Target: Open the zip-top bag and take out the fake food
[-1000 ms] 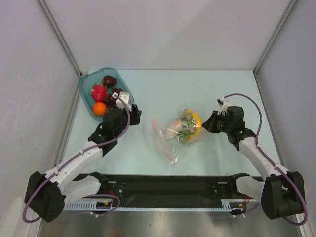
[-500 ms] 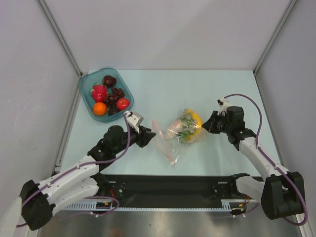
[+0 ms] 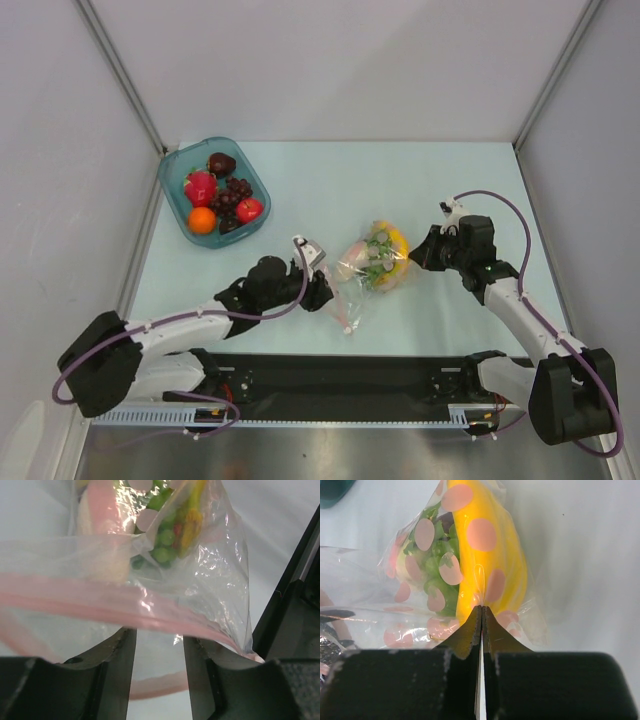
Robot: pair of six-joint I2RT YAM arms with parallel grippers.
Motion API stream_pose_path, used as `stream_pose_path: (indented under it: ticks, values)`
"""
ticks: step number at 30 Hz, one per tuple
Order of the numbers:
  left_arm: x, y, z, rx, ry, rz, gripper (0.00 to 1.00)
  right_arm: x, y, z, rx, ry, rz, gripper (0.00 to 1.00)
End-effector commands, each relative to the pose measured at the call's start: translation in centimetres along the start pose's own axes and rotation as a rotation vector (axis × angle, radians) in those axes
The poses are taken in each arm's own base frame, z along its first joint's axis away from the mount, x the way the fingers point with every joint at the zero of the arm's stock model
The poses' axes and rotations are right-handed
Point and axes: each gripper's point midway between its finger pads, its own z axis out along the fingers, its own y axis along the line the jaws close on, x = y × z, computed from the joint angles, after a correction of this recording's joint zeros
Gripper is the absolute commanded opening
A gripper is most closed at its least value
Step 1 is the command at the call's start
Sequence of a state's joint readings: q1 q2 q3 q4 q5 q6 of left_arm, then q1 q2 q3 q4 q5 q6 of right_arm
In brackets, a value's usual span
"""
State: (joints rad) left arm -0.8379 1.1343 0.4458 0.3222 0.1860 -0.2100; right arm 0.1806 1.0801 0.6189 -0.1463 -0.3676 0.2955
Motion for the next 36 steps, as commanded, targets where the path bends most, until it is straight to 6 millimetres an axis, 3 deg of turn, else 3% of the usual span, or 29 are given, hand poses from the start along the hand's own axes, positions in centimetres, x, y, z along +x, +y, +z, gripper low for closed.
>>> stream_pose_path:
  ticks: [1,4,5,14,18,24,31,32,36]
  values:
    - [-3.2,-1.9,2.3,0.074,-0.098,0.022,0.48,-0.9,0.8,-0.5,-0.027,-0.027,-0.013,0.00]
    - [-3.5,-1.5,3.6,0.062,-0.113,0.025,0.55,-0.7,0.8,-0.5,-0.032,-0.022,-0.014,0.00]
    - [-3.1,-1.3,4.2,0.056,-0.108,0.024,0.63,-0.8,0.8,-0.5,-0.033,-0.024,-0.013,0.00]
    - [-2.5,2.0,7.2,-0.084,-0.109,0.063,0.79,-0.4,0.9,-0.5,-0.047,-0.016,-0.014,0.00]
    - [-2.4,3.7,7.8,-0.173,-0.106,0.068,0.79,-0.4,1.1,-0.5,-0.057,-0.013,-0.021,0.00]
    - [-2.8,4.3,7.9,-0.208,-0.107,0.079,0.84,-0.4,1.6,-0.5,-0.085,-0.009,-0.024,0.00]
    - [-2.1,4.3,10.6,-0.173,-0.023,0.151,0.89,-0.3,2.4,-0.5,-0.134,-0.001,-0.022,0.00]
    - [-1.1,4.7,11.0,-0.180,0.011,0.153,0.89,-0.3,2.5,-0.6,-0.137,0.000,-0.022,0.00]
    - [-1.0,5.5,11.8,-0.207,0.021,0.157,0.90,-0.3,2.9,-0.7,-0.162,0.004,-0.029,0.00]
